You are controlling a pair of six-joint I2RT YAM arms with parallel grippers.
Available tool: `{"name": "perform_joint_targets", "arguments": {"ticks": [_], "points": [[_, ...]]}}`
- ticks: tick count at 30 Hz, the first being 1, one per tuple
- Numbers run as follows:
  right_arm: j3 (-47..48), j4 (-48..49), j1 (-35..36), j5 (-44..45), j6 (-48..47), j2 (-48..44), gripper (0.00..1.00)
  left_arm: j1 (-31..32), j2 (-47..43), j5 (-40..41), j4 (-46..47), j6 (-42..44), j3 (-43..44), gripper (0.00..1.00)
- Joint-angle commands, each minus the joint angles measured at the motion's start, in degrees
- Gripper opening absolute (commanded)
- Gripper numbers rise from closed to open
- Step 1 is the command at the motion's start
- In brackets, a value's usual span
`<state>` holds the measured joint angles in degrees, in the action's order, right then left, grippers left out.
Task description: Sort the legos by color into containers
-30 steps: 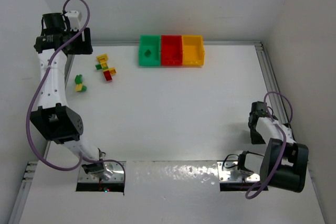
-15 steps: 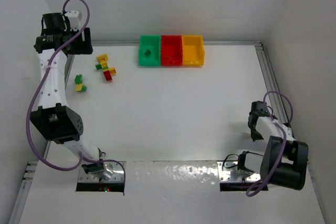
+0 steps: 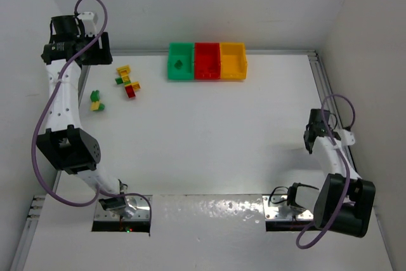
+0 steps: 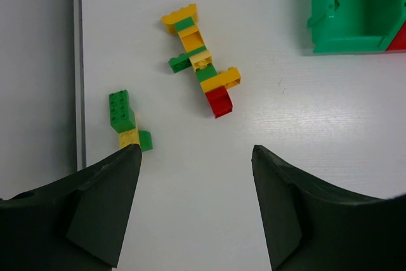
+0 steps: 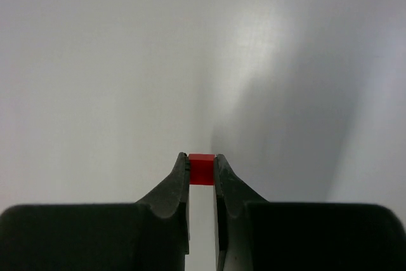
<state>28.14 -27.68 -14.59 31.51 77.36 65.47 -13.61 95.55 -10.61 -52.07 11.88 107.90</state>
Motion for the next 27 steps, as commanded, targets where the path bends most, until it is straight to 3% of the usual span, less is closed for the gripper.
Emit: {"name": "perform_joint_targets", "arguments": {"ticks": [1,5,8,14,17,23,25,27], "points": [[6.74,9.48,1.58,-7.23,-9.94,-1.23,0.0,-0.19,-1.06,-0.03,4.69,-2.82,-0.93,0.68],[15.7,12.48,7.63,-10.85,-17.49,4.04,0.0,-0.19,-1.59,1.73,6.72,-5.72,-4.09,0.68],[26.06,12.39,18.06,-9.8,-22.67,10.52,0.0,-0.19,-0.98,4.72,6.29,-6.43,-4.71,0.68],[45.22,11.95,25.2,-15.42,-25.59,22.31,0.0,-0.28,-2.03,8.06,6.72,-6.25,-8.49,0.68],[56.64,10.03,30.82,-16.38,-29.45,31.01,0.0,-0.28,-3.08,8.24,9.26,-6.43,-12.0,0.68],[90.08,5.89,38.83,-21.31,-38.85,53.24,0.0,-0.28,-1.16,9.21,10.24,-8.63,-13.77,0.68],[95.59,6.32,40.42,-22.01,-42.36,60.08,0.0,-0.28,-0.89,8.86,10.06,-8.8,-14.29,0.68],[95.01,9.91,40.95,-22.37,-44.04,62.14,0.0,-0.28,-0.8,9.03,10.59,-8.89,-15.08,0.67]]}}
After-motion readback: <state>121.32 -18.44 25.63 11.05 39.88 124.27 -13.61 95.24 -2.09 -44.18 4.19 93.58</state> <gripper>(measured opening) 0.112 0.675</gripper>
